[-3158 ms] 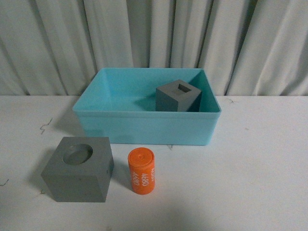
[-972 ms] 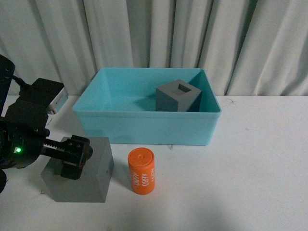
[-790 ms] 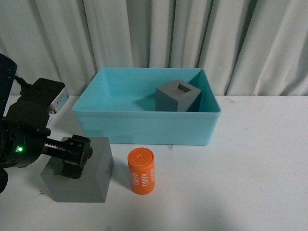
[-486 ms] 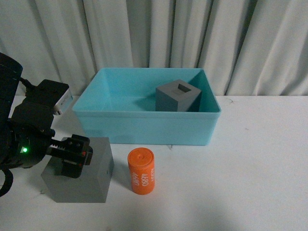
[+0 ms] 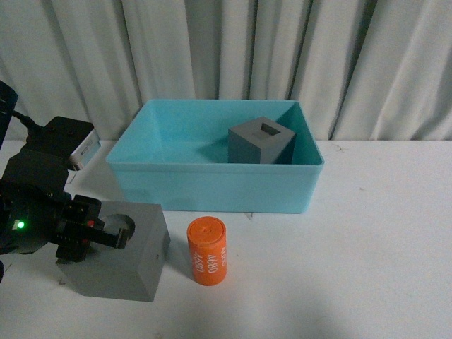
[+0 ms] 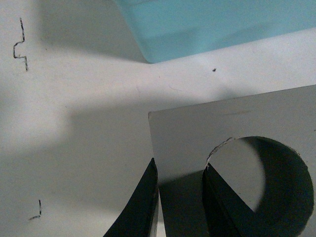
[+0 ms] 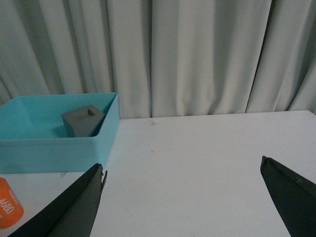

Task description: Place gray and orange parts in blue box

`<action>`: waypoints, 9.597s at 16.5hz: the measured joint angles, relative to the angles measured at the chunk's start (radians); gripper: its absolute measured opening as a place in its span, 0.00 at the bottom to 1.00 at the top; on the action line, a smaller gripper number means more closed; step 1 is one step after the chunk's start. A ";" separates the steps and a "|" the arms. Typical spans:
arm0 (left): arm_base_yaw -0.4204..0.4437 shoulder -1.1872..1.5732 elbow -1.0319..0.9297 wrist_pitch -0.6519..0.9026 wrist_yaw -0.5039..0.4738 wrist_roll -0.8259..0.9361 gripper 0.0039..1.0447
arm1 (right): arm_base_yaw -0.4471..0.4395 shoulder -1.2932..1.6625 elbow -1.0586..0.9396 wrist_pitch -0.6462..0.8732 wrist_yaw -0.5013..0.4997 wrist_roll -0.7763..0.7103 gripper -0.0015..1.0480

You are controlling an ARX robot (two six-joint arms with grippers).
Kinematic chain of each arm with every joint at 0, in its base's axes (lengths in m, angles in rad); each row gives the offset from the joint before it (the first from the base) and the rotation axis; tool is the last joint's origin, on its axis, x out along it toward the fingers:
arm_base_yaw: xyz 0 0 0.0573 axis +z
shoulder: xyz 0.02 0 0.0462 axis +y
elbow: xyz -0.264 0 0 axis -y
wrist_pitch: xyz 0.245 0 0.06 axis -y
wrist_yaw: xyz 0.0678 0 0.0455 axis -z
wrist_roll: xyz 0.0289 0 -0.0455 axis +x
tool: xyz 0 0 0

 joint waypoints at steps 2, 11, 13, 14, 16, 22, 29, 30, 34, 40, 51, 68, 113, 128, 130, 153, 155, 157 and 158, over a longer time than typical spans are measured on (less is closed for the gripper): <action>0.021 -0.085 -0.006 -0.101 0.033 -0.008 0.19 | 0.000 0.000 0.000 0.000 0.000 0.000 0.94; -0.042 -0.096 0.473 -0.165 0.034 -0.016 0.18 | 0.000 0.000 0.000 0.000 0.000 0.000 0.94; -0.058 0.039 0.536 -0.142 -0.009 0.025 0.18 | 0.000 0.000 0.000 0.000 0.000 0.000 0.94; -0.058 0.093 0.571 -0.136 -0.034 0.054 0.18 | 0.000 0.000 0.000 0.000 0.000 0.000 0.94; -0.039 0.219 0.658 -0.117 -0.088 0.093 0.18 | 0.000 0.000 0.000 0.000 0.000 0.000 0.94; -0.015 0.322 0.718 -0.148 -0.121 0.103 0.18 | 0.000 0.000 0.000 0.000 0.000 0.000 0.94; -0.017 0.395 0.729 -0.124 -0.136 0.127 0.18 | 0.000 0.000 0.000 0.000 0.000 0.000 0.94; -0.016 0.395 0.726 -0.124 -0.136 0.127 0.18 | 0.000 0.000 0.000 0.000 0.000 0.000 0.94; 0.016 0.233 0.592 -0.208 0.001 0.013 0.92 | 0.000 0.000 0.000 0.000 0.000 0.000 0.94; 0.257 -0.511 0.089 -0.419 0.466 -0.177 0.94 | 0.000 0.000 0.000 0.000 0.000 0.000 0.94; 0.350 -1.216 -0.613 0.200 0.245 -0.108 0.19 | 0.000 0.000 0.000 0.000 0.000 0.000 0.94; 0.185 -1.735 -0.675 -0.247 0.073 -0.101 0.01 | 0.000 0.000 0.000 -0.001 0.001 0.000 0.94; 0.185 -1.732 -0.675 -0.253 0.073 -0.101 0.94 | 0.415 2.067 1.228 -0.110 -0.549 -0.594 0.94; 0.185 -1.732 -0.675 -0.253 0.073 -0.101 0.94 | 0.486 2.190 1.358 -0.145 -0.475 -0.529 0.69; 0.185 -1.732 -0.675 -0.253 0.073 -0.101 0.94 | 0.486 2.190 1.361 -0.153 -0.474 -0.528 0.50; 0.185 -1.732 -0.675 -0.253 0.073 -0.101 0.94 | 0.375 2.377 1.756 0.018 -0.224 -0.100 0.45; 0.185 -1.732 -0.675 -0.253 0.073 -0.101 0.94 | 0.389 2.403 1.831 -0.009 -0.220 -0.098 0.45; 0.185 -1.732 -0.675 -0.253 0.073 -0.101 0.94 | 0.407 2.420 1.878 -0.023 -0.220 -0.089 0.45; 0.185 -1.732 -0.675 -0.253 0.073 -0.101 0.94 | 0.415 2.433 1.889 -0.031 -0.221 -0.082 0.45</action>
